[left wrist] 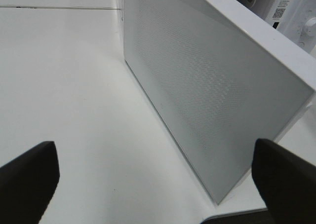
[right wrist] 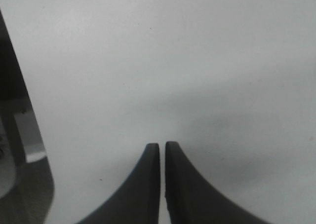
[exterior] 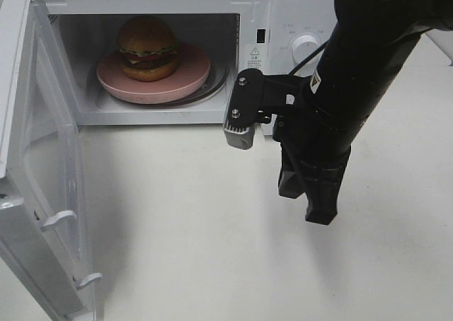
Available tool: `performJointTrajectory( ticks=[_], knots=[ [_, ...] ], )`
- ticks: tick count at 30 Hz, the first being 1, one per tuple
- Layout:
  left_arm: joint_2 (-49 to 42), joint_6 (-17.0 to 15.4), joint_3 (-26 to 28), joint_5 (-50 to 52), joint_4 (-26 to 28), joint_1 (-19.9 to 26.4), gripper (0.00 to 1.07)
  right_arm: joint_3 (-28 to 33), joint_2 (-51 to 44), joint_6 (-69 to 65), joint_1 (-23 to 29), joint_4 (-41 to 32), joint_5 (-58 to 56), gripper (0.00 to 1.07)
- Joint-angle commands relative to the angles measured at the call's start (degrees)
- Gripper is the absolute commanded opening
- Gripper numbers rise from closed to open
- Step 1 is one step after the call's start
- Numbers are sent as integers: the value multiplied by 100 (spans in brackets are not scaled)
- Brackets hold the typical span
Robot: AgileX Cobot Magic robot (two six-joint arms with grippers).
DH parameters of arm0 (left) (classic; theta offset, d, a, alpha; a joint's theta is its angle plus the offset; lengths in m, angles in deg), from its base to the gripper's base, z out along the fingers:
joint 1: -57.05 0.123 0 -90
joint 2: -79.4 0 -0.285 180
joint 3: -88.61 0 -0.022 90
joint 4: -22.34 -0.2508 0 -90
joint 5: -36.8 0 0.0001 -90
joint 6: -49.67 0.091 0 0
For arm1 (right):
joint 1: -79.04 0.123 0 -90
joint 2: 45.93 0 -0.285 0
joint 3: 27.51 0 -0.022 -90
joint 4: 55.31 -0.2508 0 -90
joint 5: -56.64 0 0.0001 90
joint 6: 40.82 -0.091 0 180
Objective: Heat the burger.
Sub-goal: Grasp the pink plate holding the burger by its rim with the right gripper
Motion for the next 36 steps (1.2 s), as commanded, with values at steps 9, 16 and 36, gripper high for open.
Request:
performJointTrajectory(
  ticks=[9, 16, 36],
  knots=[
    [-103, -11, -23, 52, 11, 11, 98, -418, -57, 1879, 46, 596, 332, 39],
    [-103, -11, -23, 52, 11, 11, 98, -481, -57, 1684, 361, 1278, 751, 87],
    [-103, -11, -23, 52, 11, 11, 98, -802, 223, 871, 567, 2372, 1684, 93]
  ],
)
